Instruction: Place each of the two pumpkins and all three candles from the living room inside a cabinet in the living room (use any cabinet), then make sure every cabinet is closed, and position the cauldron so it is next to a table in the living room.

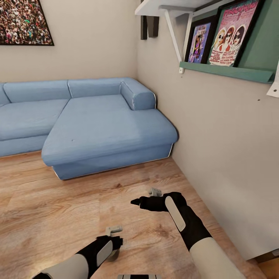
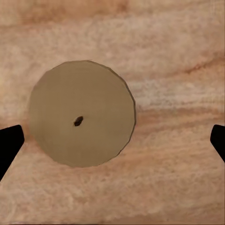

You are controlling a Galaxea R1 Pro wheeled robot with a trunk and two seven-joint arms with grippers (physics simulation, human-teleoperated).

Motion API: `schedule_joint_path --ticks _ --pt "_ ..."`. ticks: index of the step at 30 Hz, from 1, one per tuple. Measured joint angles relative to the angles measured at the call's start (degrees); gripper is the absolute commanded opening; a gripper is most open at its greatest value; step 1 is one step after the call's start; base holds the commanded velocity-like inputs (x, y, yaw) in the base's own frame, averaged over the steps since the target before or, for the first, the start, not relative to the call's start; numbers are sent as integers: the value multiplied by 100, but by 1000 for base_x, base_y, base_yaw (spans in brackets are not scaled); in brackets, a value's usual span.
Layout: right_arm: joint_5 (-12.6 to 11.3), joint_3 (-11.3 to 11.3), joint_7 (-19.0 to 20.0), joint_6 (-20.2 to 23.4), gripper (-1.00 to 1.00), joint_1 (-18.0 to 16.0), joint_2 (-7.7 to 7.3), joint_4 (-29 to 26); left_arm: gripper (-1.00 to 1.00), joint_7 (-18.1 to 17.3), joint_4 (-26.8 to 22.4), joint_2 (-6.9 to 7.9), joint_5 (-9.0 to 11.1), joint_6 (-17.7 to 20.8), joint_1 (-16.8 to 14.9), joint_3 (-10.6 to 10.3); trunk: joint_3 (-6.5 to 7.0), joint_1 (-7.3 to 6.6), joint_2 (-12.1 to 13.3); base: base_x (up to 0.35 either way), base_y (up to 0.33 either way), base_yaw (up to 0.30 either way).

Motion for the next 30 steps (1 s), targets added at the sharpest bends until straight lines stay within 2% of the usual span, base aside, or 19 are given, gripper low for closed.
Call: schedule_joint_path --ticks 3,6,9,12,22,30 --pt "-3 3 0 2 100 0 -1 -2 100 466 2 27 252 -1 0 5 0 0 0 0 0 0" --pt "-1 4 0 6 100 0 -1 -2 100 611 4 52 499 -1 0 1 0 0 0 0 0 0" --pt "-4 5 0 8 100 0 0 -2 100 647 8 118 587 -1 0 2 0 0 0 0 0 0" --pt "-6 5 0 8 100 0 1 -2 100 648 5 171 622 -1 0 0 0 0 0 0 0 0" --pt "0 7 0 9 100 0 -2 -2 100 645 9 157 622 -8 0 -30 0 0 0 69 -1 0" --pt "-3 9 0 9 100 0 -2 -3 100 638 9 148 621 -10 0 -35 0 0 0 5 -99 0"
